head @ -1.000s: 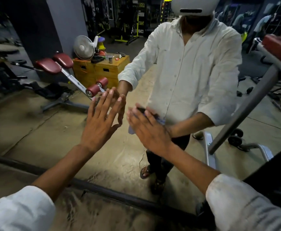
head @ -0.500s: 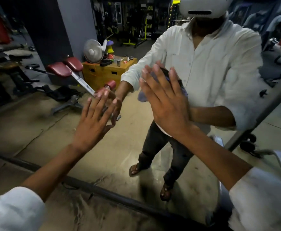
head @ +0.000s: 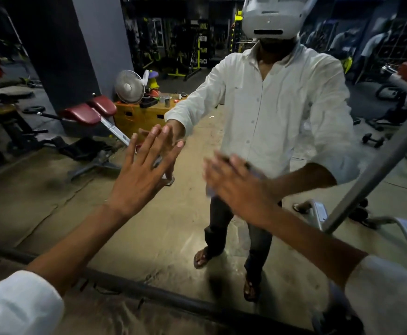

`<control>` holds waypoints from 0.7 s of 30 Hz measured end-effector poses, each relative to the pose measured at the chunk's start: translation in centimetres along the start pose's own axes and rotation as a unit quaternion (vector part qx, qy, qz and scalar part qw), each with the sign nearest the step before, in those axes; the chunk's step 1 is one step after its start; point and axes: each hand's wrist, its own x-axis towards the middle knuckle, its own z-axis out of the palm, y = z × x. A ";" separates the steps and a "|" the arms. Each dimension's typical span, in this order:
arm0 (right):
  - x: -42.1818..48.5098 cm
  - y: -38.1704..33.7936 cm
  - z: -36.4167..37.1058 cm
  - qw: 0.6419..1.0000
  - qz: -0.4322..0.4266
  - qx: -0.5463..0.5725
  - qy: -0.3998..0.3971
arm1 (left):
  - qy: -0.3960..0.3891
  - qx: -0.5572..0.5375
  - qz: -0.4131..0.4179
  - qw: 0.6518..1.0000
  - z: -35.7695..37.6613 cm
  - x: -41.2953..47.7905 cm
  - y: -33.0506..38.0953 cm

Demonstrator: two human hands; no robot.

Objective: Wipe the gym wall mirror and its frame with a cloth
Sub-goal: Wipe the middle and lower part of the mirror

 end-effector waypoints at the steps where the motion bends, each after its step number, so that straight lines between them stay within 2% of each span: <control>1: 2.1 1.1 -1.7 0.999 0.047 0.016 0.021 | 0.001 -0.003 0.003 1.000 0.0 0.0 0.0; 2: 3.6 2.0 -2.7 0.996 0.081 0.002 0.043 | 0.004 -0.006 0.004 1.000 0.1 0.1 0.0; 4: 5.4 2.4 -3.0 0.989 0.087 -0.062 0.098 | 0.021 -0.010 0.005 1.000 0.3 0.0 -0.2; 6: 5.6 1.0 -2.1 0.989 0.092 -0.056 0.106 | 0.038 -0.010 0.007 0.999 0.5 -0.1 -0.4; 9: 2.2 -3.8 2.4 0.994 -0.012 -0.104 0.032 | 0.040 -0.007 0.023 0.999 0.6 -0.1 -1.0; 11: -0.9 -6.0 4.5 0.997 -0.050 -0.020 -0.052 | 0.029 -0.005 0.042 0.999 0.5 -0.1 -1.7; 13: -1.4 -6.5 4.3 0.990 -0.063 0.015 -0.125 | 0.017 0.000 0.059 0.998 0.3 -0.1 -2.4; 15: 0.5 -4.8 2.9 0.996 -0.032 -0.022 -0.084 | 0.010 -0.001 0.063 0.998 0.1 -0.2 -2.6; 16: 2.0 -3.4 1.8 0.997 -0.010 -0.077 -0.024 | 0.007 -0.002 0.061 0.998 0.1 -0.2 -2.7; 18: 4.7 -0.6 -0.1 0.983 0.014 -0.178 0.041 | -0.003 -0.009 0.054 0.999 0.2 -0.3 -2.5; 21: 5.9 0.4 -1.0 0.984 0.047 -0.156 0.068 | -0.002 -0.027 0.050 0.998 0.4 -0.4 -2.1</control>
